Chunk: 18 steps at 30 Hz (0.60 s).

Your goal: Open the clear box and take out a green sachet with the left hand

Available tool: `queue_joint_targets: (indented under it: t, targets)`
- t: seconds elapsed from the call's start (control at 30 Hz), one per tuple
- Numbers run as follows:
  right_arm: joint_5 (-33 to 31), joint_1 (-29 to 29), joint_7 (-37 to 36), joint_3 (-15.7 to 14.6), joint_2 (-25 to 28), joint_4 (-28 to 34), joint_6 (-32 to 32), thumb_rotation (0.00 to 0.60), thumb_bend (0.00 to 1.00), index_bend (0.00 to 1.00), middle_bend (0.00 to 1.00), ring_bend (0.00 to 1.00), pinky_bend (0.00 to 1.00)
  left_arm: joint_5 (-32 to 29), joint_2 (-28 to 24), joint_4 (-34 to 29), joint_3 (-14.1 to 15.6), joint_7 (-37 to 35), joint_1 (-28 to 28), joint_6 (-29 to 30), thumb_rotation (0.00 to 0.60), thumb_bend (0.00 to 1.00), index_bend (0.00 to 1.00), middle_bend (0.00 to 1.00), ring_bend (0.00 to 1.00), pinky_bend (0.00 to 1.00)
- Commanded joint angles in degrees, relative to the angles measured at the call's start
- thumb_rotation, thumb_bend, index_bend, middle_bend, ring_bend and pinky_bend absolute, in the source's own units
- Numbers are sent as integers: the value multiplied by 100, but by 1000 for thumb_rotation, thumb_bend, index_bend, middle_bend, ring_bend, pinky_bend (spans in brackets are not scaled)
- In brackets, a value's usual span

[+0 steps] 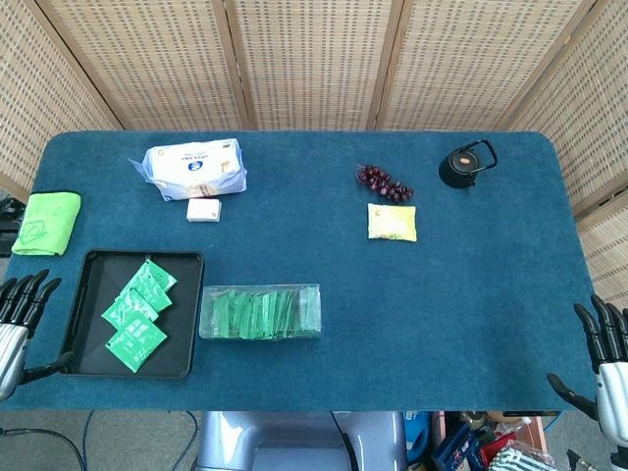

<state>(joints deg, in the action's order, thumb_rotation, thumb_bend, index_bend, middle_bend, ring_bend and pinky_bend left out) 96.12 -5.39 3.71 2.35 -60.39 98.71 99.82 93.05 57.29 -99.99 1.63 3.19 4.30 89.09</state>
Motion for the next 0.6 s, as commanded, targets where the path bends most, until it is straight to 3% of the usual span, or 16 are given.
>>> queue_joint_targets:
  t: [0.03, 0.27, 0.5, 0.6]
  targets:
    - [1, -8, -77, -12, 44, 23, 5, 600, 0, 0, 0, 0, 0, 11, 8, 7, 9, -12, 13, -40, 600, 29, 0, 0, 0, 0]
    - [19, -15, -217, -21, 84, 30, 21, 600, 0, 0, 0, 0, 0, 281, 111, 55, -33, -216, 289, -315, 600, 37, 0, 0, 0, 0]
    - [-36, 33, -278, -6, 108, 47, -77, 600, 0, 0, 0, 0, 0, 628, 400, -99, -308, -313, 1186, -1262, 600, 38, 0, 0, 0, 0]
    - [-85, 62, -269, -3, 102, 37, -158, 600, 0, 0, 0, 0, 0, 516, 651, -250, -461, -143, 1676, -1975, 600, 38, 0, 0, 0, 0]
